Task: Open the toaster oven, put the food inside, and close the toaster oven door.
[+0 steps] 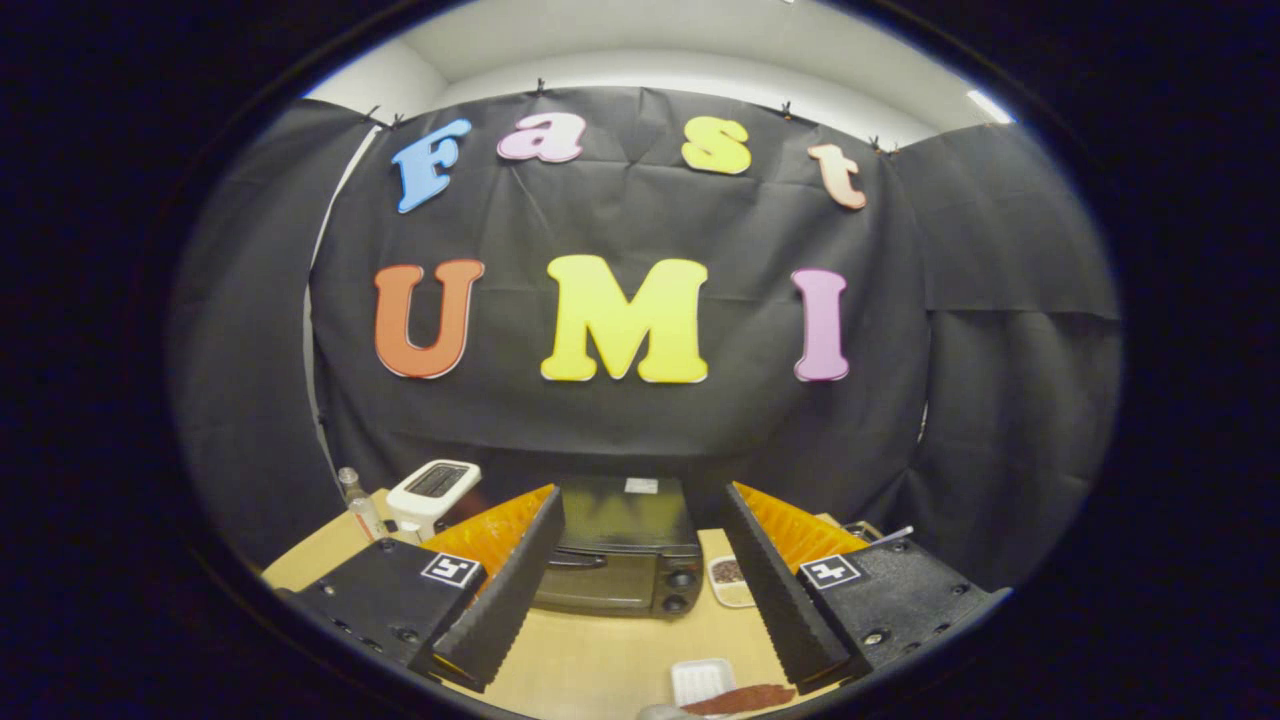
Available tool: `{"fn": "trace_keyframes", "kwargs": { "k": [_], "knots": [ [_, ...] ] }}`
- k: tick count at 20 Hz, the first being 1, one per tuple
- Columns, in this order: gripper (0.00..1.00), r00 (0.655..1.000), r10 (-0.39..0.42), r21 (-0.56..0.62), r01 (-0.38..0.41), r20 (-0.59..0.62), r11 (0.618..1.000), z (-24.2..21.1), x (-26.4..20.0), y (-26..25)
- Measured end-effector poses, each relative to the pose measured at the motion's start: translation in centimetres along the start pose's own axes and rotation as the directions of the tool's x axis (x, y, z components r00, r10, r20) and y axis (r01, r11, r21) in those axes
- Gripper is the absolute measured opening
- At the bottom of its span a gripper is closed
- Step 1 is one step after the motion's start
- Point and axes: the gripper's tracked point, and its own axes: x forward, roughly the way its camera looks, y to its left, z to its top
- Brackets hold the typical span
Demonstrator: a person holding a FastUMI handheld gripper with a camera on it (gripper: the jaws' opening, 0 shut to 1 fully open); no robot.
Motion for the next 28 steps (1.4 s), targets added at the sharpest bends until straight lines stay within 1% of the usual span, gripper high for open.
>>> {"fn": "trace_keyframes", "kwargs": {
  "k": [3,7,9,11,12,15,20,24,28],
  "knots": [
    [1.00,0.999,0.026,0.005,-0.025,-0.047,1.000,-3.4,4.8,3.5],
    [1.00,0.992,0.029,-0.011,-0.031,-0.124,0.999,-8.2,10.8,6.8],
    [1.00,0.986,0.022,-0.012,-0.025,-0.165,1.000,-10.3,12.9,7.6],
    [1.00,0.974,0.017,-0.005,-0.019,-0.226,1.000,-12.6,13.8,7.8],
    [1.00,0.978,0.028,0.030,-0.022,-0.205,0.999,-12.6,14.1,8.1],
    [1.00,0.975,0.025,0.022,-0.020,-0.222,1.000,-12.6,13.7,8.0],
    [1.00,0.972,0.025,0.022,-0.021,-0.233,1.000,-13.6,10.8,8.2],
    [1.00,0.962,0.034,0.053,-0.020,-0.272,0.998,-15.3,7.8,8.0],
    [1.00,0.949,0.026,0.018,-0.021,-0.313,1.000,-17.8,4.9,8.0]
  ]
}}
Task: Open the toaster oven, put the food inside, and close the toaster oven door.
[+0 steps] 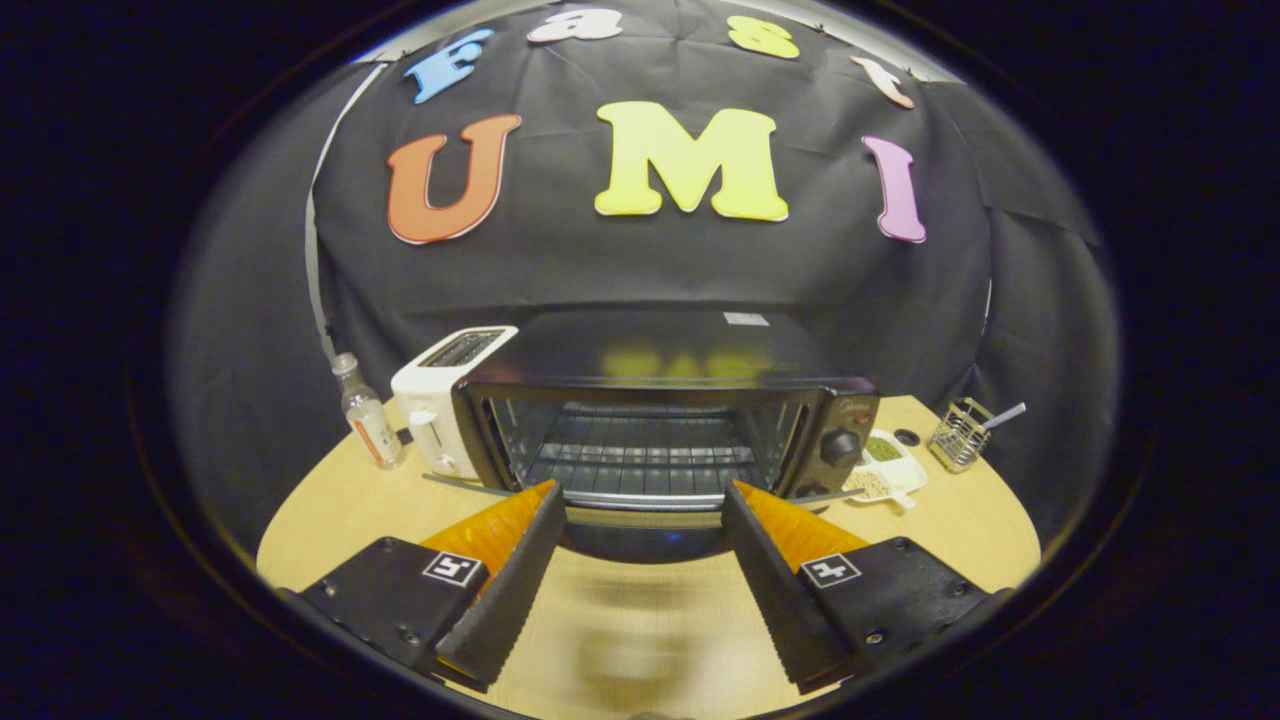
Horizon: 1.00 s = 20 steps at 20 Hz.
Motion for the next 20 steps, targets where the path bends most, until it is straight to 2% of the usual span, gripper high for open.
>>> {"fn": "trace_keyframes", "kwargs": {
  "k": [11,20],
  "knots": [
    [1.00,0.994,0.013,-0.059,-0.019,-0.104,0.998,-7.8,-1.9,-0.2],
    [1.00,0.965,0.048,0.032,-0.041,-0.258,0.999,-14.6,-0.8,-0.4]
  ]
}}
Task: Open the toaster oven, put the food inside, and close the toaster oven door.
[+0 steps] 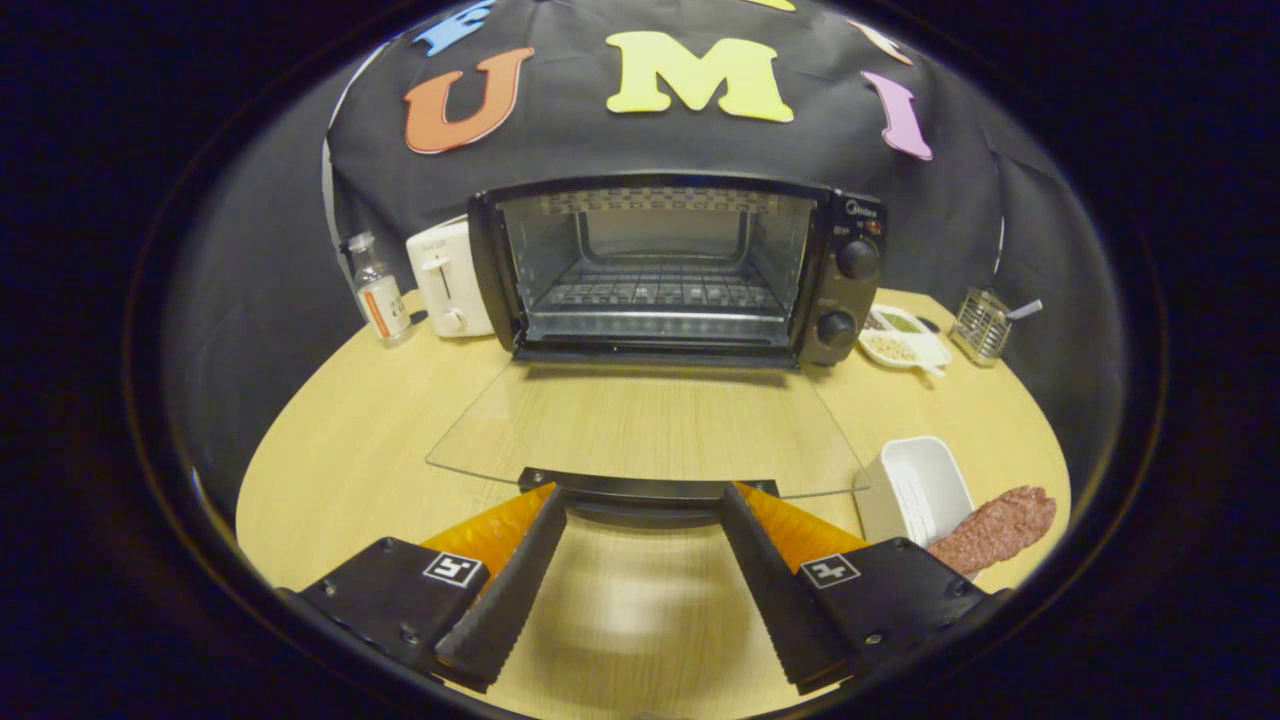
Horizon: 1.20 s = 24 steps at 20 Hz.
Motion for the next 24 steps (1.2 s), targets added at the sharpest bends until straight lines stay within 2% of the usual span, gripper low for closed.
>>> {"fn": "trace_keyframes", "kwargs": {
  "k": [5,8,12,16,19,24],
  "knots": [
    [0.99,1.000,-0.007,-0.008,0.007,-0.014,1.000,-0.3,0.2,-0.2],
    [0.99,1.000,0.019,-0.008,-0.020,-0.017,1.000,0.3,-0.4,0.0],
    [0.99,0.999,0.039,-0.061,-0.037,0.032,0.997,3.4,-2.6,-2.3],
    [1.00,0.995,0.066,-0.126,-0.057,0.069,0.990,6.4,-5.1,-7.7],
    [1.00,0.993,0.073,-0.196,-0.054,0.090,0.979,7.9,-7.0,-13.5],
    [1.00,0.994,0.101,-0.148,-0.093,0.047,0.985,6.7,-8.2,-22.1]
  ]
}}
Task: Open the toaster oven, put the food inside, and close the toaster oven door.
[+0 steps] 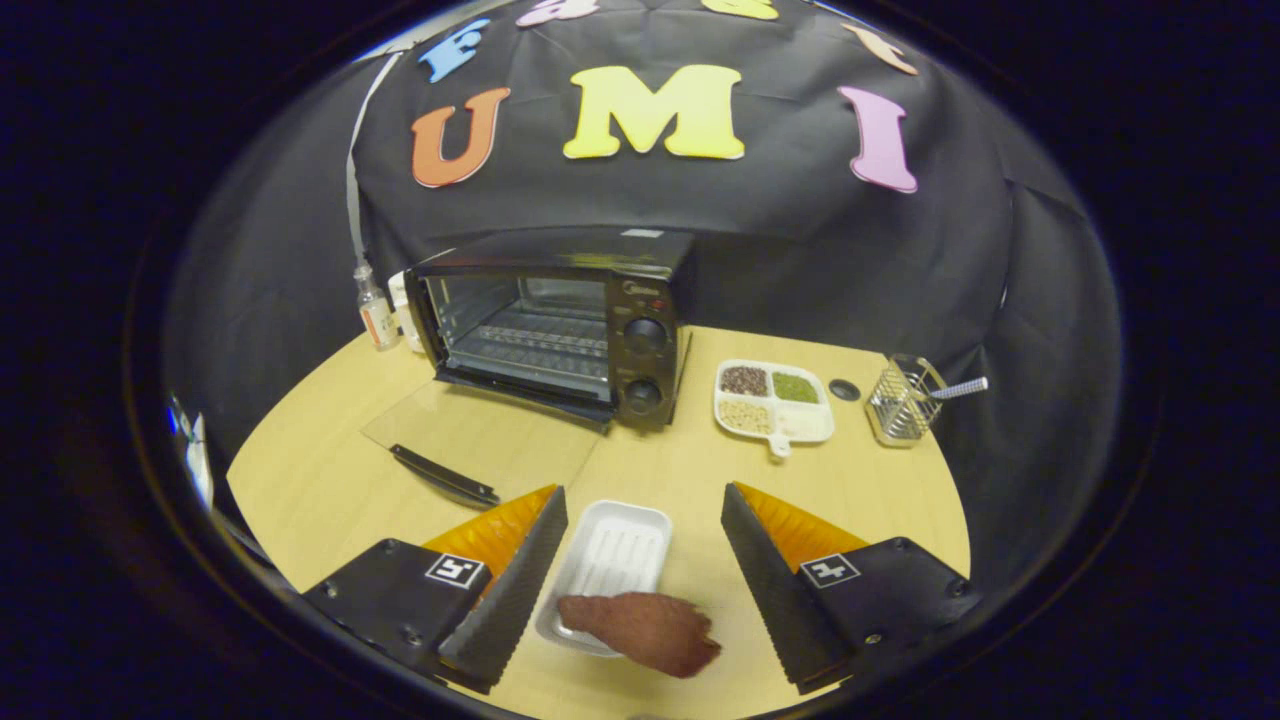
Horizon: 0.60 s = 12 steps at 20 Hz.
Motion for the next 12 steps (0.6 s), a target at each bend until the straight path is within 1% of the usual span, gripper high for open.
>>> {"fn": "trace_keyframes", "kwargs": {
  "k": [2,4,6,8,9,10,11,12],
  "knots": [
    [0.99,0.998,0.038,0.029,-0.037,-0.041,0.999,-1.9,-0.2,-1.7],
    [0.99,0.993,0.091,0.069,-0.085,-0.077,0.994,-3.8,-0.3,-2.2],
    [0.98,0.978,0.169,0.113,-0.156,-0.119,0.981,-5.5,-0.3,-1.6],
    [0.95,0.956,0.245,0.163,-0.219,-0.161,0.962,-6.9,-0.3,-1.0],
    [0.93,0.940,0.286,0.195,-0.250,-0.185,0.948,-7.5,-0.2,-0.7],
    [0.86,0.920,0.328,0.245,-0.275,-0.213,0.930,-8.0,-0.1,-0.4],
    [0.83,0.900,0.374,0.310,-0.299,-0.222,0.903,-8.3,-0.2,0.0],
    [0.77,0.881,0.413,0.373,-0.312,-0.229,0.874,-8.7,-0.1,0.2]
  ]
}}
